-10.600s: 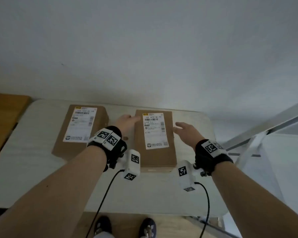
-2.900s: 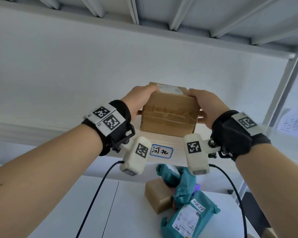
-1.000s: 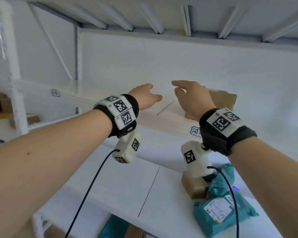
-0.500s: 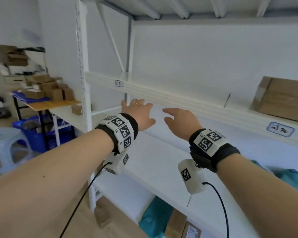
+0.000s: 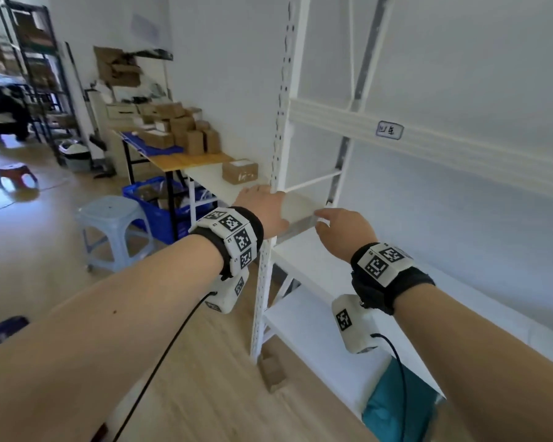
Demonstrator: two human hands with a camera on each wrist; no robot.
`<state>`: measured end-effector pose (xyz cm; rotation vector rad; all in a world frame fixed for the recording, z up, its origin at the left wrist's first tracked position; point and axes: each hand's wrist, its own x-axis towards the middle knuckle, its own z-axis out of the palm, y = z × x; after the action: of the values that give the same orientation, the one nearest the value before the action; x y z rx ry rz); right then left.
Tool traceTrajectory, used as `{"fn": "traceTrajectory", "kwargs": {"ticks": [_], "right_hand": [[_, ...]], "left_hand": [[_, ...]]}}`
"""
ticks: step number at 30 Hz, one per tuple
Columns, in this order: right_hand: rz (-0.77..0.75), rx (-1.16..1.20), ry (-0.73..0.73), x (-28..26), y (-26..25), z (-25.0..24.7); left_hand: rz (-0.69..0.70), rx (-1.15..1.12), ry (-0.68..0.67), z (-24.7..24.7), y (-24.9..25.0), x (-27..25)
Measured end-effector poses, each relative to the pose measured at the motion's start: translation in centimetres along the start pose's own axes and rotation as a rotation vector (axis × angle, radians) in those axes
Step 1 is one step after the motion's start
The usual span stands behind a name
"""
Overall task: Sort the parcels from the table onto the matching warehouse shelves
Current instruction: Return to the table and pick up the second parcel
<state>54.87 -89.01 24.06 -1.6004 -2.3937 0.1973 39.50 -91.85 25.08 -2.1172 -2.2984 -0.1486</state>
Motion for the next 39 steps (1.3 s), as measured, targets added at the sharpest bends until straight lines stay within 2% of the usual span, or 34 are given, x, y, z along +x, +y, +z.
{"fn": "traceTrajectory", "kwargs": {"ticks": [7,14,20,27,32,35,39], "right_hand": [[-0.026,0.021,-0.067,7.5,-6.5,4.8],[-0.090,0.067,-0.090,17.2,-9.9,10.4],[-0.154,0.116,-0.114,28.7,-12.1,14.8],[-0.094,0.246,-0.139,43.1,-13.9,17.5],[-0.023,0.289,-0.183,50.9,-15.0,20.9],[0.000,0.307,-0.183,55.7,-16.8,22.5],[0.026,0.304,-0.184,61.9,-19.1,24.9]], "left_hand": [[-0.013,0.024,0.022,2.3,-9.0,4.9],[-0.098,0.034,0.002,6.0,-15.4,11.8],[-0.195,0.025,-0.040,8.0,-21.8,21.2],[-0.260,0.005,-0.046,8.5,-27.9,33.2],[-0.308,-0.074,-0.084,10.0,-33.0,39.4],[-0.304,-0.094,-0.089,10.7,-36.6,43.0],[-0.222,-0.084,-0.129,11.8,-41.2,48.9]]}}
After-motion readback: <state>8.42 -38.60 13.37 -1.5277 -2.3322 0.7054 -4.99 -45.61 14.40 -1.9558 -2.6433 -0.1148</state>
